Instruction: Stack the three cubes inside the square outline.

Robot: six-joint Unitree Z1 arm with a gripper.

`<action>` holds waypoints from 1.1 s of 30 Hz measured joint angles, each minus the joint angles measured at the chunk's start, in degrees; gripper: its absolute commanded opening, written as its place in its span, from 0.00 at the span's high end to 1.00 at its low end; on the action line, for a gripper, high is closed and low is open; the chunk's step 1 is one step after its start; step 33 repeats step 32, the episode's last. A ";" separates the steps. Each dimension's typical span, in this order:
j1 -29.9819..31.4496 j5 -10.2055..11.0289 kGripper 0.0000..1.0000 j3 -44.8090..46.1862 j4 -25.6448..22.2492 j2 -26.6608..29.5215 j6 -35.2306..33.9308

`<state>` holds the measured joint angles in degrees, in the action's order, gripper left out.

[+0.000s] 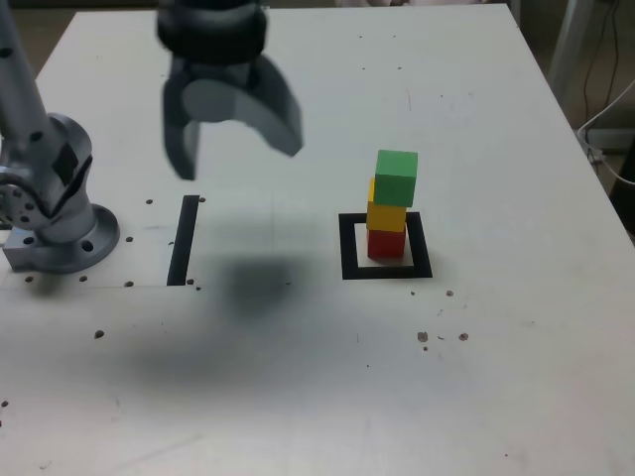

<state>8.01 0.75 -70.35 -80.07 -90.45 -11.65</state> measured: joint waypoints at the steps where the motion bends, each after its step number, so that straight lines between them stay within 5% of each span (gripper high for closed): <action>1: 0.00 -0.52 0.02 1.81 1.37 0.95 -0.01; 9: -0.01 -2.16 0.01 16.92 10.04 3.38 -0.02; 18: -0.01 -1.60 0.01 28.88 18.44 3.46 -0.02; 33: -0.01 -0.85 0.01 29.63 19.57 3.36 -0.02</action>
